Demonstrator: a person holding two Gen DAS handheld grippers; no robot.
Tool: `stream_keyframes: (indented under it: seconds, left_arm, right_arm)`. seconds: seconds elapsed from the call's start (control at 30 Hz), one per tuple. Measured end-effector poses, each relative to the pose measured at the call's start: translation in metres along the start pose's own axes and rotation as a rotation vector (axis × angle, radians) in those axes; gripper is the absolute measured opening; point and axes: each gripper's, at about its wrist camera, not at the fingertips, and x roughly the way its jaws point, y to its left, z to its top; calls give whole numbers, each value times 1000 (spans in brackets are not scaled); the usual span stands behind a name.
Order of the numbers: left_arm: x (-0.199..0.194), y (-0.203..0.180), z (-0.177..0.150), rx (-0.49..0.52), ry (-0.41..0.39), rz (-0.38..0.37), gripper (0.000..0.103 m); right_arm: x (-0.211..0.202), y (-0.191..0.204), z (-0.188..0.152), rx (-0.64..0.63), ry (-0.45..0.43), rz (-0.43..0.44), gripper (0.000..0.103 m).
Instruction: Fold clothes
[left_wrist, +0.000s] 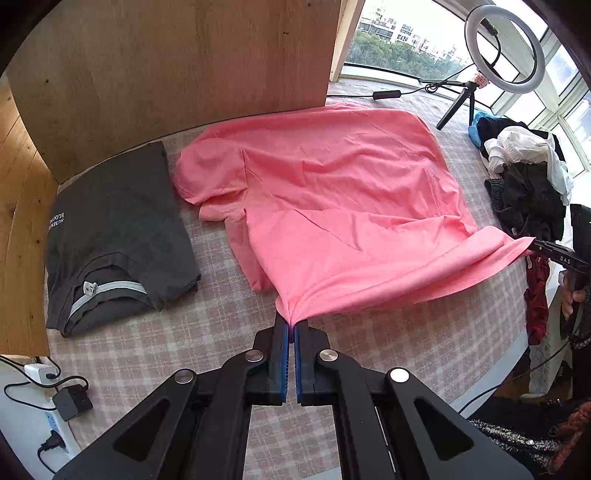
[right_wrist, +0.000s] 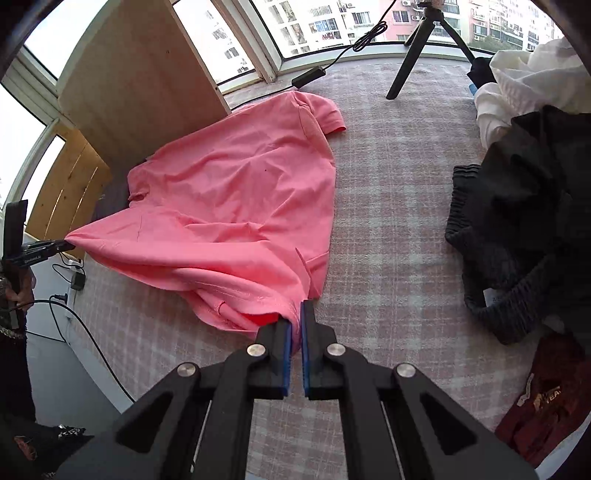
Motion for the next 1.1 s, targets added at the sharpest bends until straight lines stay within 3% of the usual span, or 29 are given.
stream_keyframes:
  seconds: [0.07, 0.13, 0.2, 0.27, 0.3, 0.37, 0.43, 0.47, 0.57, 0.7, 0.8, 0.87, 0.9, 0.93, 0.97, 1.07, 1.1]
  left_arm:
    - [17, 8, 14, -20, 25, 2, 2]
    - [44, 17, 31, -46, 61, -20, 8]
    - [66, 21, 44, -44, 82, 58, 9]
    - [70, 27, 45, -65, 75, 44, 11]
    - [66, 30, 41, -73, 62, 3, 13]
    - [57, 29, 28, -53, 45, -29, 26]
    - [51, 26, 13, -28, 44, -33, 32]
    - [53, 25, 6, -29, 57, -49, 32]
    - [62, 13, -5, -44, 84, -69, 32]
    - [78, -24, 6, 8, 77, -116, 32]
    - [97, -51, 22, 75, 89, -98, 32]
    - [112, -61, 32, 120, 101, -42, 32]
    - [121, -62, 34, 135, 118, 1, 30]
    - [131, -62, 36, 149, 136, 44, 13]
    - [134, -56, 35, 134, 149, 59, 2]
    - [126, -36, 28, 76, 127, 73, 0]
    - [113, -27, 22, 51, 103, 77, 0]
  right_arm:
    - [4, -9, -3, 55, -7, -9, 4]
    - [36, -21, -3, 48, 101, -160, 6]
    - [60, -34, -9, 27, 162, -222, 9]
    - [68, -32, -9, -2, 188, -218, 11]
    - [70, -29, -9, -25, 194, -218, 13]
    - [66, -16, -8, -98, 176, -220, 28]
    - [64, -5, -5, -165, 162, -218, 45]
    - [62, 0, -4, -199, 155, -217, 48]
    - [64, 14, 0, -272, 150, -207, 48]
    - [77, 21, 4, -316, 176, -204, 48]
    - [82, 20, 4, -327, 192, -203, 48]
    - [84, 17, 5, -335, 195, -212, 48]
    - [85, 15, 5, -333, 197, -216, 48]
    - [86, 12, 6, -332, 198, -220, 48]
    - [87, 8, 6, -327, 201, -221, 48]
    - [92, 0, 5, -305, 213, -202, 47]
    - [93, -2, 5, -291, 218, -182, 42]
